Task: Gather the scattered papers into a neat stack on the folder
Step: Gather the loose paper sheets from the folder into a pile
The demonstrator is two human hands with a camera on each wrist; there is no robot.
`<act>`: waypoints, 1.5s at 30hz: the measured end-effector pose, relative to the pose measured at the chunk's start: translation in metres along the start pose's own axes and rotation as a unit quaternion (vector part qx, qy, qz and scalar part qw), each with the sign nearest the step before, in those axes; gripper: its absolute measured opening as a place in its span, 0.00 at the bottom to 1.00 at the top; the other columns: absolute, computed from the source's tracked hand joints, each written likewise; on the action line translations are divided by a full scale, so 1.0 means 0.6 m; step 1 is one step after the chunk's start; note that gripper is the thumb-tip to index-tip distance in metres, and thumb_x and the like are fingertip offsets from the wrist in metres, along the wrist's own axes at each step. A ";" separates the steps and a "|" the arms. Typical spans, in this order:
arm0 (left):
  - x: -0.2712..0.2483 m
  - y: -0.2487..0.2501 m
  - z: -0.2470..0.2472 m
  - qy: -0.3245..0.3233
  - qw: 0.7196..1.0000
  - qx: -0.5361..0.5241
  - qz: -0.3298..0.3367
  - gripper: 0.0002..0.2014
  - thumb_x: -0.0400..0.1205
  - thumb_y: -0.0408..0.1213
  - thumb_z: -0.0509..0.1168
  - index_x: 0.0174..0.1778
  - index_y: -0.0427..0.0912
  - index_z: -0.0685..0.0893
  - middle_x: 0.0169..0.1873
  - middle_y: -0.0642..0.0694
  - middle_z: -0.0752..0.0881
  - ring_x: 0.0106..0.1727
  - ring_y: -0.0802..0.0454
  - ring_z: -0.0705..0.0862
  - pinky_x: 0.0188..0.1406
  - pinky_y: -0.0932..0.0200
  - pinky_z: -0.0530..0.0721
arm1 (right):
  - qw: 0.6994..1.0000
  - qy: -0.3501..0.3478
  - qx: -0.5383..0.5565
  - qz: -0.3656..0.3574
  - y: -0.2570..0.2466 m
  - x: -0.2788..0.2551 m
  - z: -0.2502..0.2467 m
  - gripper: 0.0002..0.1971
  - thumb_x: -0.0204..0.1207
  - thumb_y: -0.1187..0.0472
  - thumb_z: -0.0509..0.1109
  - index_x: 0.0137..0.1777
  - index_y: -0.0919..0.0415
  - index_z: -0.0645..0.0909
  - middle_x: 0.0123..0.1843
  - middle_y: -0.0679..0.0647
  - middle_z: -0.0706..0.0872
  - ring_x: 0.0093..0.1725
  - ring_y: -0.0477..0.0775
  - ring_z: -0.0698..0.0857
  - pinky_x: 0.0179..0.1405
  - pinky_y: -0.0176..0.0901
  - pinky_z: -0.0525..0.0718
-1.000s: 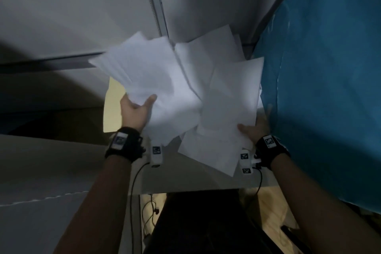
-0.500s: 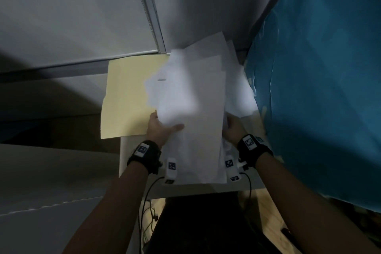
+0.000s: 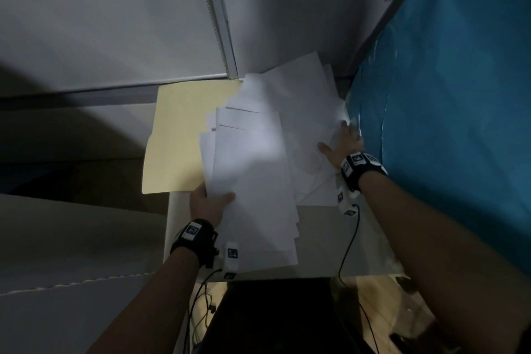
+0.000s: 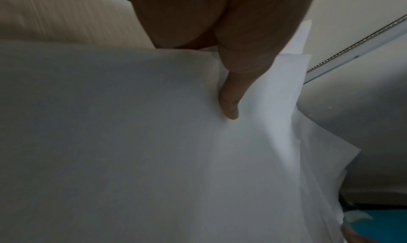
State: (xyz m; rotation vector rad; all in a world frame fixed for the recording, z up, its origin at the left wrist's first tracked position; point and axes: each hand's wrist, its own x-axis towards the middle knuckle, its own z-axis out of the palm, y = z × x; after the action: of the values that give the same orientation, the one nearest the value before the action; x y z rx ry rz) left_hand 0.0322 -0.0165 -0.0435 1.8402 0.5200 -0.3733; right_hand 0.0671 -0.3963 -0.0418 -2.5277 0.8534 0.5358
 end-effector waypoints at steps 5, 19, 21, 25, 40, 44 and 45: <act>0.005 -0.008 -0.010 0.004 1.000 -0.002 0.012 0.22 0.72 0.27 0.87 0.61 0.39 0.93 0.51 0.40 0.95 0.51 0.38 0.94 0.55 0.38 0.94 | 0.994 -0.009 -0.100 -0.028 -0.003 -0.028 0.026 0.54 0.61 0.28 0.78 0.82 0.48 0.56 0.83 0.60 0.57 0.79 0.72 0.62 0.74 0.71 0.71; -0.001 -0.014 -0.008 0.002 1.000 -0.005 0.008 0.19 0.73 0.23 0.85 0.57 0.38 0.92 0.48 0.36 0.94 0.49 0.36 0.94 0.53 0.38 0.94 | 0.996 0.046 0.074 0.011 0.000 -0.004 0.013 0.62 0.61 0.41 0.86 0.86 0.64 0.52 0.84 0.64 0.57 0.83 0.69 0.61 0.80 0.61 0.67; -0.003 -0.015 -0.003 -0.001 1.000 0.000 0.009 0.19 0.73 0.23 0.85 0.58 0.37 0.92 0.48 0.37 0.95 0.50 0.36 0.94 0.53 0.38 0.94 | 0.994 0.033 0.103 0.020 0.000 -0.001 0.014 0.51 0.67 0.50 0.86 0.82 0.68 0.60 0.79 0.67 0.69 0.79 0.67 0.70 0.76 0.54 0.74; -0.009 -0.020 0.011 -0.006 1.000 0.023 0.001 0.20 0.73 0.25 0.86 0.61 0.37 0.92 0.47 0.41 0.94 0.51 0.36 0.94 0.53 0.40 0.94 | 0.988 0.038 0.148 0.020 -0.011 -0.024 0.019 0.37 0.61 0.37 0.83 0.62 0.60 0.77 0.61 0.60 0.84 0.60 0.62 0.85 0.61 0.53 0.86; -0.018 -0.001 0.027 -0.006 0.996 0.093 -0.013 0.23 0.73 0.33 0.83 0.65 0.40 0.94 0.52 0.40 0.96 0.54 0.38 0.95 0.58 0.38 0.94 | 0.962 0.113 0.247 -0.015 -0.053 -0.113 -0.061 0.12 0.84 0.62 0.67 0.42 0.67 0.85 0.43 0.64 0.88 0.46 0.65 0.87 0.44 0.38 0.74; -0.019 0.007 0.032 -0.009 0.995 0.101 -0.008 0.22 0.77 0.37 0.80 0.66 0.35 0.93 0.54 0.35 0.95 0.56 0.36 0.94 0.56 0.46 0.91 | 0.933 0.278 0.205 -0.095 -0.059 -0.163 -0.129 0.11 0.87 0.66 0.60 0.55 0.71 0.84 0.41 0.71 0.86 0.38 0.66 0.83 0.37 0.41 0.70; -0.019 0.010 0.033 -0.007 0.994 0.106 -0.003 0.21 0.79 0.35 0.80 0.67 0.34 0.92 0.56 0.34 0.94 0.56 0.36 0.93 0.54 0.49 0.88 | 0.918 0.316 0.212 -0.110 -0.060 -0.174 -0.145 0.11 0.88 0.66 0.60 0.56 0.70 0.83 0.38 0.66 0.84 0.36 0.63 0.81 0.36 0.41 0.70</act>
State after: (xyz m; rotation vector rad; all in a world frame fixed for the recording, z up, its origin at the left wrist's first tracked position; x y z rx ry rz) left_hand 0.0256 -0.0390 -0.0396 2.0382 0.4904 -0.4598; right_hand 0.0321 -0.3638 0.0903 -2.3375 0.7630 -0.5246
